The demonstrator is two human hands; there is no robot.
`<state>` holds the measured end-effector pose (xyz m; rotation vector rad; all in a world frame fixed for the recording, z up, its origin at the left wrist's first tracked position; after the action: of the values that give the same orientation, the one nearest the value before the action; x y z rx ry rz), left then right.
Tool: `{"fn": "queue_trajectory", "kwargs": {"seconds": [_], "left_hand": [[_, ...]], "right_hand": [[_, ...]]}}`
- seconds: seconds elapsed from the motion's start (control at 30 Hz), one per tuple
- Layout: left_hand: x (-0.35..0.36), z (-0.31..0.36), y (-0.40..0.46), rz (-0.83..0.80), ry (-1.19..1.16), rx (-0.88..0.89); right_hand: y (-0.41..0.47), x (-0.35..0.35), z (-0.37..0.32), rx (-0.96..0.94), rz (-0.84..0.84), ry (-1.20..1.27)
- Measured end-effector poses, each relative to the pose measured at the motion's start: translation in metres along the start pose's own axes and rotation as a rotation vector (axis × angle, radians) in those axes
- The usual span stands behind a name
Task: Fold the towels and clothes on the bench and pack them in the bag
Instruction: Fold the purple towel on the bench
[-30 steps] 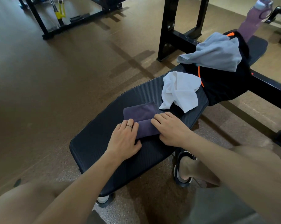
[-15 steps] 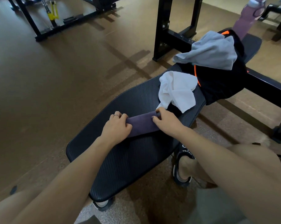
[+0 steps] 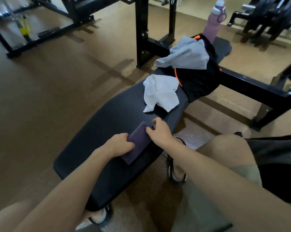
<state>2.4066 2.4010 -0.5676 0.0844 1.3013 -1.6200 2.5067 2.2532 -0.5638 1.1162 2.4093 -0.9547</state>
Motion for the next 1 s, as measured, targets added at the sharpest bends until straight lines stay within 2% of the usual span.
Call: {"fn": "queue_trajectory", "kwargs": {"seconds": [0.1,0.2,0.27,0.33,0.43,0.5,0.6,0.7,0.8,0.87,1.0], "left_hand": [[-0.012,0.039,-0.021,0.112,0.137,0.142],[-0.027,0.104,-0.049,0.177,0.264,0.33],[-0.034,0.155,-0.069,0.206,0.294,0.448],[-0.033,0.21,-0.089,0.223,0.349,0.589],[-0.019,0.287,-0.114,0.24,0.458,0.804],[-0.003,0.331,-0.127,0.257,0.518,0.894],[0.037,0.385,-0.137,0.236,0.55,1.013],[0.089,0.419,-0.132,0.194,0.612,1.045],[0.148,0.434,-0.114,0.153,0.673,1.003],[0.19,0.433,-0.098,0.111,0.735,0.935],[0.265,0.411,-0.05,-0.045,0.859,0.679]], "right_hand": [[-0.029,-0.022,-0.013,-0.089,-0.096,-0.053],[-0.075,-0.068,-0.039,-0.273,-0.146,-0.209],[-0.111,-0.103,-0.048,-0.318,-0.18,-0.274],[-0.148,-0.143,-0.056,-0.336,-0.129,-0.443],[-0.193,-0.201,-0.058,-0.338,0.073,-0.862],[-0.222,-0.227,-0.043,-0.287,0.099,-0.898],[-0.269,-0.249,0.0,-0.233,0.088,-0.76],[-0.301,-0.255,0.062,-0.176,0.187,-0.687],[-0.303,-0.247,0.152,-0.008,0.267,-0.63],[-0.301,-0.234,0.208,0.091,0.277,-0.588],[-0.284,-0.209,0.296,0.284,0.293,-0.623]]}}
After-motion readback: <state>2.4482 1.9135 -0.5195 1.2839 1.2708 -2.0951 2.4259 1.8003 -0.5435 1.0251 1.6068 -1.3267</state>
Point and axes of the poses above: each hand's wrist, its own y-axis towards the middle knuckle, its own x-axis out of the palm, z = x × y, the point moved 10 cm from there along y, towards the middle knuckle, and after that the axes turned 10 degrees about -z, right-handed, at the moved point
